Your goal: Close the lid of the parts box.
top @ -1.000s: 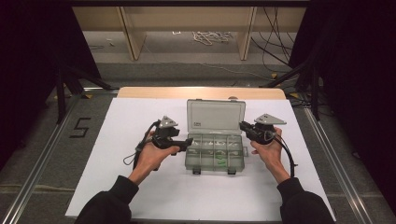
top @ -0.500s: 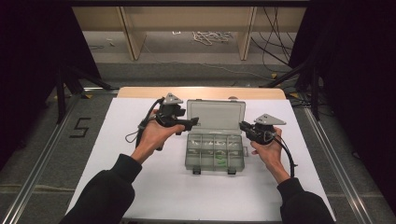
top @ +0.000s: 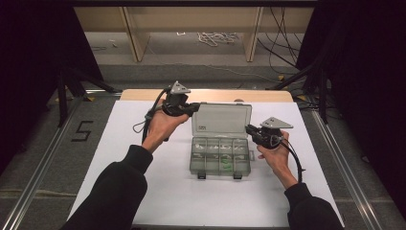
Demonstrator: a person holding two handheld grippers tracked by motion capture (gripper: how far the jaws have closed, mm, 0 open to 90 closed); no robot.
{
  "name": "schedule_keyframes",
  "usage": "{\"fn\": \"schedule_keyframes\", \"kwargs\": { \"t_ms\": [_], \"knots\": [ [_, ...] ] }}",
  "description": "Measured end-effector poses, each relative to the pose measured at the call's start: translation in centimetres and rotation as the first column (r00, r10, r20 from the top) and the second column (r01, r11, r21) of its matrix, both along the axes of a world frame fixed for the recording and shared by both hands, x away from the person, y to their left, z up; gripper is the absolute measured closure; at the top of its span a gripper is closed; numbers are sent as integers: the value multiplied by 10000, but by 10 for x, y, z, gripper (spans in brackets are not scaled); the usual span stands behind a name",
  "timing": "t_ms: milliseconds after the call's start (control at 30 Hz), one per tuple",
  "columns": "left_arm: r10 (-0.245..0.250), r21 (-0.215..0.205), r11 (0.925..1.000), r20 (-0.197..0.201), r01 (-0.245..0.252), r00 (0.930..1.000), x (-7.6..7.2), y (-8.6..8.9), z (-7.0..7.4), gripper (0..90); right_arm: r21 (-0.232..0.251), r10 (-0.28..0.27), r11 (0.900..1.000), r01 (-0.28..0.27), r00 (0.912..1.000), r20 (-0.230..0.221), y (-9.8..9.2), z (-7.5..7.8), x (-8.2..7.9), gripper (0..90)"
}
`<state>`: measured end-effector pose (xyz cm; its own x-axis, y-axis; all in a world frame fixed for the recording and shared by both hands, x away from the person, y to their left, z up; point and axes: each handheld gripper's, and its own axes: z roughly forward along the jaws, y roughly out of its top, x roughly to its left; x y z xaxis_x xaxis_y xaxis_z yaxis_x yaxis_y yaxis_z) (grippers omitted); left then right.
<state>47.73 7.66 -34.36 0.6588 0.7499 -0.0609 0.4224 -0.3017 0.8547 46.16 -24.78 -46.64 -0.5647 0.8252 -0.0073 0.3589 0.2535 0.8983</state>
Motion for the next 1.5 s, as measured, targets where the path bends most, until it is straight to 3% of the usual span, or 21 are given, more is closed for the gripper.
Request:
{"fn": "schedule_keyframes", "kwargs": {
  "t_ms": [67,400,533,667,833,933,1033,1200,1233,1500],
  "knots": [
    [177,-32,9998,67,-177,9998,4,0,1,896,-212,-37,9998,39,10000,85,-1,1,0,826],
    [599,174,9980,292,-604,9978,23,-4,7,898,-109,68,9999,-66,9999,145,-1,0,1,826],
    [678,158,9976,185,-681,9975,30,-7,4,898,-107,69,9999,-68,9999,134,-1,0,0,826],
    [779,408,9961,151,-785,9968,36,-8,0,898,-109,74,9999,-73,9999,143,-1,0,0,826],
    [1180,407,9922,62,-1181,9930,41,-9,-5,898,-112,76,9999,-74,9999,151,-1,0,0,826],
    [1064,602,9926,-72,-1057,9943,44,-8,-7,898,-129,84,9999,-82,9999,137,-1,0,0,825],
    [1169,390,9924,-117,-1163,9931,44,-12,-10,898,-114,115,9999,-112,9997,218,-1,0,1,825],
    [1087,477,9931,-269,-1073,9937,43,-11,-11,898,-39,84,10000,-84,10000,-41,-1,0,0,823],
    [1090,466,9931,-282,-1077,9936,43,-11,-11,898,-126,98,9999,-96,9998,152,-1,0,1,822],
    [1006,595,9934,-381,-982,9942,41,-10,-10,898,-185,117,9998,-114,9998,161,-1,1,0,810]
  ]
}}
